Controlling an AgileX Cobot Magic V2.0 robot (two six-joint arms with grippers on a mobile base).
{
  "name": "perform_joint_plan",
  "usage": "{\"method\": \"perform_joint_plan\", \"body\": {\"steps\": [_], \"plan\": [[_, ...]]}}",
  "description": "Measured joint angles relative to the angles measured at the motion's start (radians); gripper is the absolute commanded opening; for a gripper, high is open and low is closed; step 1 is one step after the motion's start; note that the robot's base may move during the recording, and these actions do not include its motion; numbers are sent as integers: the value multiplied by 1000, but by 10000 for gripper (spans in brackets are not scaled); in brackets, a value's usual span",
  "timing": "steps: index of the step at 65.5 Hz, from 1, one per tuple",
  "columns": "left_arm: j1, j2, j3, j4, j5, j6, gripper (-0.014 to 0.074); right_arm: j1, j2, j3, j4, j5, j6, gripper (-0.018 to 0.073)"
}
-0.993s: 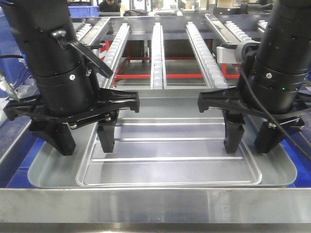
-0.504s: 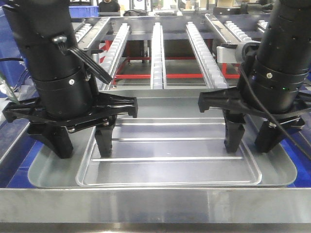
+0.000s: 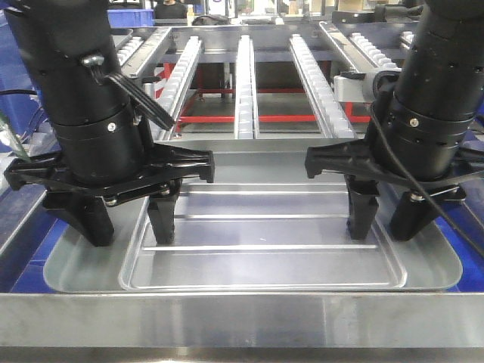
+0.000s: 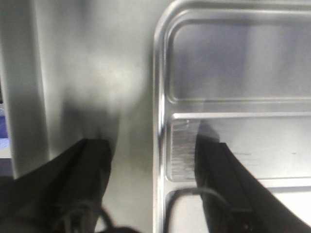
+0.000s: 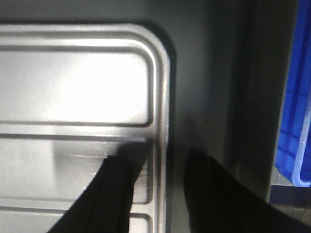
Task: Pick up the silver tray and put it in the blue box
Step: 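Close both grippers on the tray's opposite rims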
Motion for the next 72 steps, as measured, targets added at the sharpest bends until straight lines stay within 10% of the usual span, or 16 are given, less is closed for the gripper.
{"method": "perform_joint_plan", "body": {"steps": [23,53,72], "plan": [[0,0,0,0,0,0,293,0,0,0,0,0,0,368],[0,0,-2,0,0,0,-10,0,0,0,0,5,0,70],[0,0,-3,0,2,0,-11,0,0,0,0,6,0,55]]}}
